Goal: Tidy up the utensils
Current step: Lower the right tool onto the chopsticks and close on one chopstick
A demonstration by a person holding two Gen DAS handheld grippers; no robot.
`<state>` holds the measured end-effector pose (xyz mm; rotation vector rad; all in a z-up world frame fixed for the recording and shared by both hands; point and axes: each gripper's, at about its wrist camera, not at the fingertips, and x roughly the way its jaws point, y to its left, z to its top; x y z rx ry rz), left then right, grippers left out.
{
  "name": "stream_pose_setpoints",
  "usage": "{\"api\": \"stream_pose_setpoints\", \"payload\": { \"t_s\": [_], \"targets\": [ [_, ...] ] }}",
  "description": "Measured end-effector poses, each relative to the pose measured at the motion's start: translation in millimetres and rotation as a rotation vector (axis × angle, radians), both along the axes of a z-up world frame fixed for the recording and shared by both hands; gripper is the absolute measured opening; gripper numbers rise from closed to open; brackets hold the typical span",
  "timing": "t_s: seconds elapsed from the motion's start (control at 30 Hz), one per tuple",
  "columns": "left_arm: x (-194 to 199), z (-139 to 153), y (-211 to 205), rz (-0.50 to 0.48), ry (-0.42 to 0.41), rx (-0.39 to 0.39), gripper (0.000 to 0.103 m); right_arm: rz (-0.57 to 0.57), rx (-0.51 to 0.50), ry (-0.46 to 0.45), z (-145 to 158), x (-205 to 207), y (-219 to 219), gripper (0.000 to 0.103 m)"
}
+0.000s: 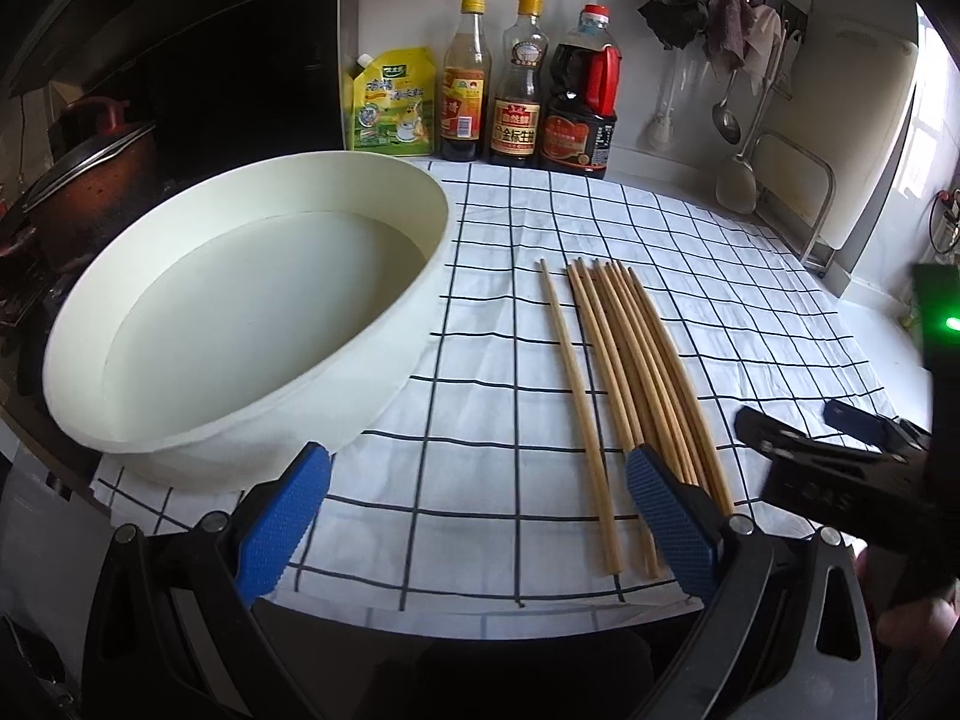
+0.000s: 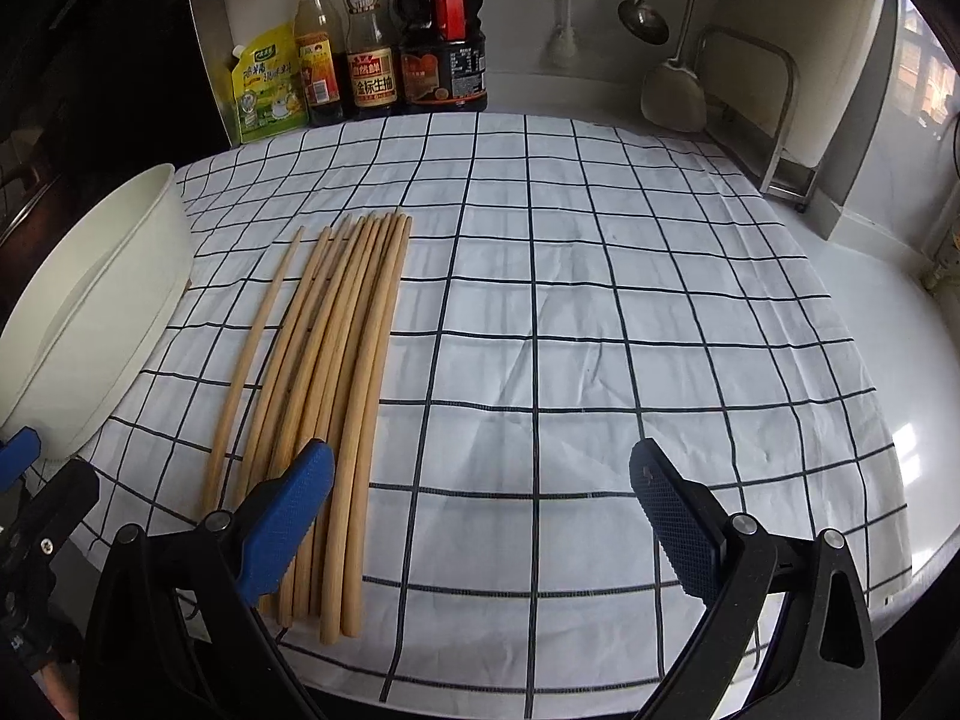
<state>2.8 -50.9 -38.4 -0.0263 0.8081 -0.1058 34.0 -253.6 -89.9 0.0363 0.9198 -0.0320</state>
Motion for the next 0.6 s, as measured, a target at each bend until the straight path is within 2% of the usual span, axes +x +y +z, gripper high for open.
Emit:
{"api": "stream_pose_setpoints", "payload": {
  "t_s": [0.13,0.27,0.6],
  "targets": [
    [3.1,-4.9,-4.4,-0.01,0.014,0.003,0.097,-0.003,-0.044,0.011,-5.5,13.1,0.0,0.094],
    [6.1,-6.8,-5.7,-0.009,0.019,-0.008,0.097,0.001,-0.026,0.039,-11.6,24.6,-3.9,0.094],
    [12.0,-12.5,-8.0,0.001,0.038,-0.017,0.097,0.036,-0.063,0.065,-16.0,34.7,4.5,0.094]
  ]
}}
